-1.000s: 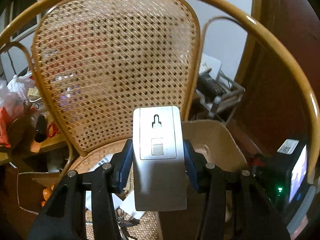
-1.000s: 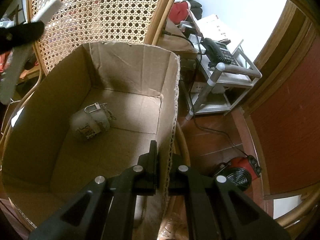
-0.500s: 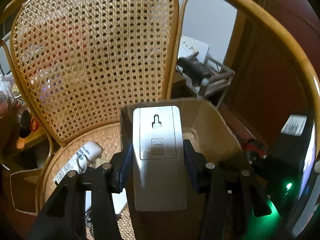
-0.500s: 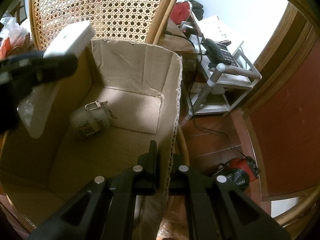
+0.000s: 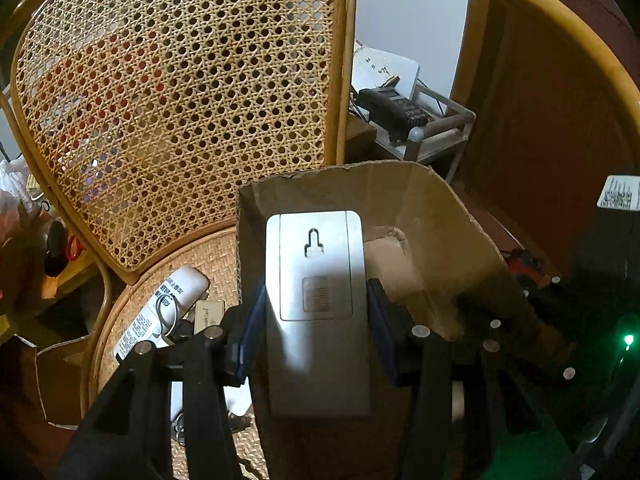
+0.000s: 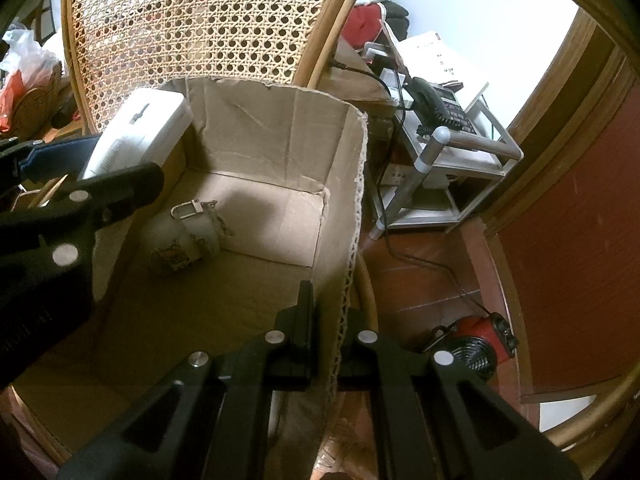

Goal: Organize rigid objects
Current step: 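Lower the white plate into the box beside the tin and release, then return the left tool to the seat toward the white charger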

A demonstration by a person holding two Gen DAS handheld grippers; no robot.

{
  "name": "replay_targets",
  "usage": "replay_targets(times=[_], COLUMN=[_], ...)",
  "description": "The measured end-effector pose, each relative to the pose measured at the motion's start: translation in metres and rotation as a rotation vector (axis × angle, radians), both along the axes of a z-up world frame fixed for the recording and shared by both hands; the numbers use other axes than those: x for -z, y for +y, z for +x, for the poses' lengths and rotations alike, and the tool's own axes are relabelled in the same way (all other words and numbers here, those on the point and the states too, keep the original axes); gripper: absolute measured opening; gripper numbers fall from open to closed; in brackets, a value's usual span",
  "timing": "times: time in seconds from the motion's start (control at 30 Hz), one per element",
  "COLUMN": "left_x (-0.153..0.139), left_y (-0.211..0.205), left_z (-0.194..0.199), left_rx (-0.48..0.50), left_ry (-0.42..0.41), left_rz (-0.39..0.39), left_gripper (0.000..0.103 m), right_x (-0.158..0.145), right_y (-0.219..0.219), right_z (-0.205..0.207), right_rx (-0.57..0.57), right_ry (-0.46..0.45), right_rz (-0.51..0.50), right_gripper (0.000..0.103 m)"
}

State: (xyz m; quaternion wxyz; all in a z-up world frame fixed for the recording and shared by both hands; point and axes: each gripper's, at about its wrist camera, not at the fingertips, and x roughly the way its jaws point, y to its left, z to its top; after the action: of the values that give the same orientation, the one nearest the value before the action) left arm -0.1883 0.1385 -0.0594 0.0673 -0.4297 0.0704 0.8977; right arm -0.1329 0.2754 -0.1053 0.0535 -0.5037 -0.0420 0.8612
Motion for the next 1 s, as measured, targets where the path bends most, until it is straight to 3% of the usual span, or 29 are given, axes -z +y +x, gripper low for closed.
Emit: replay_targets(times=[0.1,0.3,0.37,0.47,0.6,0.73,1.0], left_x=[-0.005,-0.013,-0.018,-0.030,-0.043,-0.054,-0.061], left_y=[0.000,-0.012,-0.014,-0.017,-0.024,-0.040,-0.088], left_z=[0.001,0.006,0.010,0.022,0.034,0.048,0.057], left_rx=[-0.002,-0.025,-0.031,-0.048,-0.054,-0.076,-0.157], left_ry=[0.019,0.025,0.022,0.082,0.111,0.135,0.172], left_rz=[-0.010,0.011,0.007,-0.037,-0.093,-0.094,-0.109], left_gripper=[0.047,0.059,0.080,0.091,0.094,0.099,0.100], right_x=[-0.001,0.001,0.002,0.002,0.002,0.003,0.002], right_y=[0.000,-0.003,-0.003,-0.003,-0.003,-0.003,-0.003], right_z=[0.001,0.002,0.001,0.000,0.001,0.001,0.001], right_rx=[0.000,0.001,0.000,0.003,0.003,0.003,0.003], right_ry=[0.002,-0.010,-0.010,-0.011,-0.011,-0.012,-0.012], right_rz=[0.000,0.000,-0.001,0.002,0.000,0.003,0.001], right_gripper=[0.008,0.008,0.008,0.008,0.008,0.008,0.008])
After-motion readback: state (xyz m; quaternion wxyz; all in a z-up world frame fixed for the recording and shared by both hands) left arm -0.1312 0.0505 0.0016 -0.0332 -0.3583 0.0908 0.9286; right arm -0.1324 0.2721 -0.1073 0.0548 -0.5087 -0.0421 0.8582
